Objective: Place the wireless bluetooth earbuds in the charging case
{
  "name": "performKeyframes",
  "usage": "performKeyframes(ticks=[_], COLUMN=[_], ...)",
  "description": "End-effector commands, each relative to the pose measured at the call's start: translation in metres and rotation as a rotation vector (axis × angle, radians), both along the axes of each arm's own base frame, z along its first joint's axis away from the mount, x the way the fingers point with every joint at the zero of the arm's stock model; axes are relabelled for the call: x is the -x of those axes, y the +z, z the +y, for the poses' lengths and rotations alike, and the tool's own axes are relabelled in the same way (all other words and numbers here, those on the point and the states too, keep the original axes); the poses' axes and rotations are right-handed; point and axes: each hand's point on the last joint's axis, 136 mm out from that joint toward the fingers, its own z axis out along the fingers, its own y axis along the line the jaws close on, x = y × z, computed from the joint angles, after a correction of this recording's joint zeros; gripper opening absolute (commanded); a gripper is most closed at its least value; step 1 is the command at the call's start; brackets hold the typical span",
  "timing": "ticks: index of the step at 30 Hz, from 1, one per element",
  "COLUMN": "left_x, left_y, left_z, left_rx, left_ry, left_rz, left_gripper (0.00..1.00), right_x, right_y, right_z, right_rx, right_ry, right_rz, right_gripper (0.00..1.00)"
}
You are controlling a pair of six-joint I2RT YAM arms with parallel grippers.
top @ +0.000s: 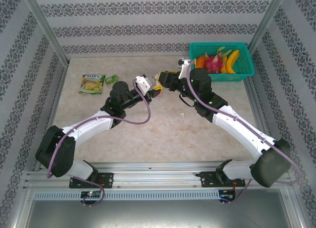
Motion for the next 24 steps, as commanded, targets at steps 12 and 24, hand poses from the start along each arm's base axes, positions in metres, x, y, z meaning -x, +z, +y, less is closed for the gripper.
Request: performKeyframes(ticks=[12,24], left_x=[0.003,0.000], left_y=[0.027,0.019], left_z=[0.003,0.018], left_rx=[0.046,0.089], left_ry=[0.009,0.063], left_rz=[-0.082,-0.051], left_gripper=[0.00,0.00], right_x=[0.023,0.007], right_y=[-0.014,-0.003], right_z=[-0.013,-0.058], right_rx=[0.017,-0.049], right_ry=[-0.012,-0.140], right_rz=[0.039,0.063], right_gripper=[0.41,0.44])
